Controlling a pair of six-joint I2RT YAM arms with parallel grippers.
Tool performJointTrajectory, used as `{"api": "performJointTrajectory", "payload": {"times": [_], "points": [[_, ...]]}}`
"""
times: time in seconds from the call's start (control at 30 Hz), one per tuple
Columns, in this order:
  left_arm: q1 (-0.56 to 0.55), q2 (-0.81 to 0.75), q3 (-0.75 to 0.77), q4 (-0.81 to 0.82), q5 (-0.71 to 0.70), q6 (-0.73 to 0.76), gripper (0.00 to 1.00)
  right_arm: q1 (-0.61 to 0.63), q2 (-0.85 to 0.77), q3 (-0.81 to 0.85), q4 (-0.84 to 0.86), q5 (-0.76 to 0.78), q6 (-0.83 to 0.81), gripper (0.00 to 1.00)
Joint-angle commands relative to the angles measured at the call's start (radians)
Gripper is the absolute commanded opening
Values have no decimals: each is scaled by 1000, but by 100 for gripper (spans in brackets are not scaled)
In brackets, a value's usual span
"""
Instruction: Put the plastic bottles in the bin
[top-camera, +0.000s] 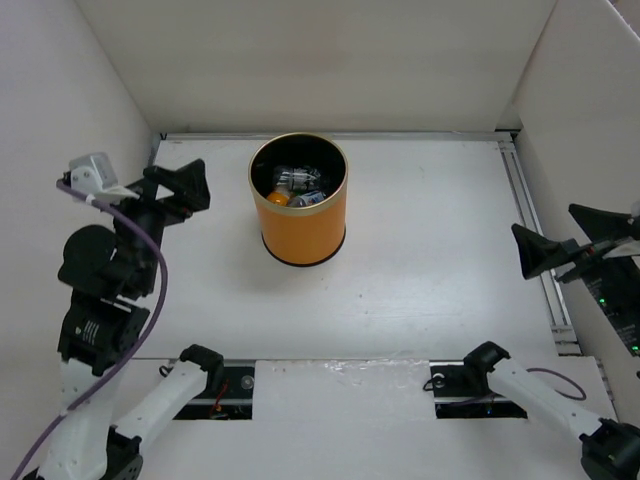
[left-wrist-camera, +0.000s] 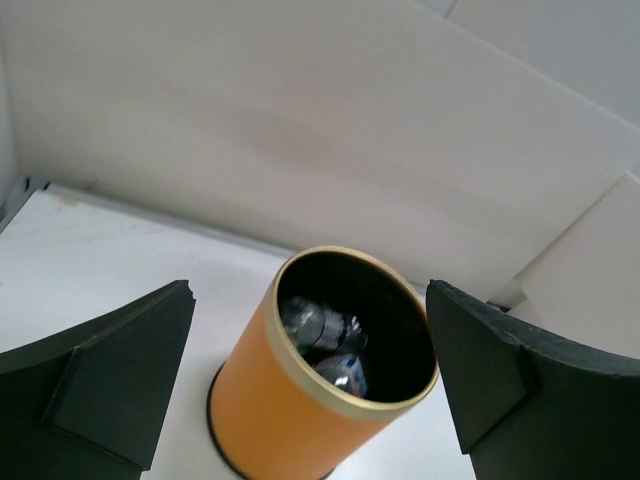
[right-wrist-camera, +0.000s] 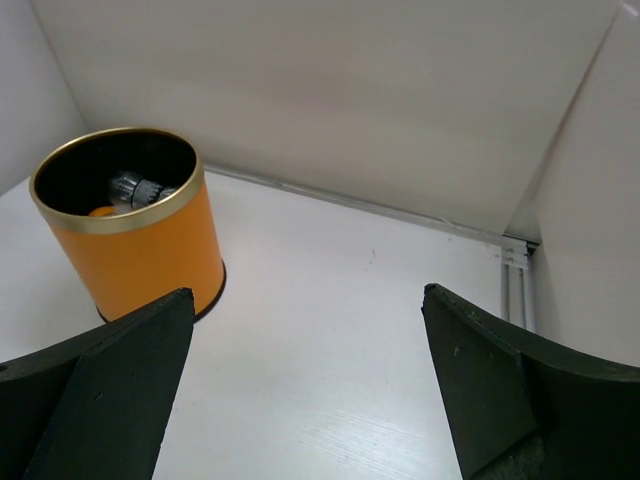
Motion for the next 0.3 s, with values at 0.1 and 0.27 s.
{"api": "performJointTrajectory", "payload": {"times": [0.1,0.27], "points": [[-2,-135,-60,-179,-82,-71,100,-8,-76,45,-76,92,-19,100],[-2,-154,-58,-203,-82,-71,100,2,-110,8,-50,102,-19,100]]}}
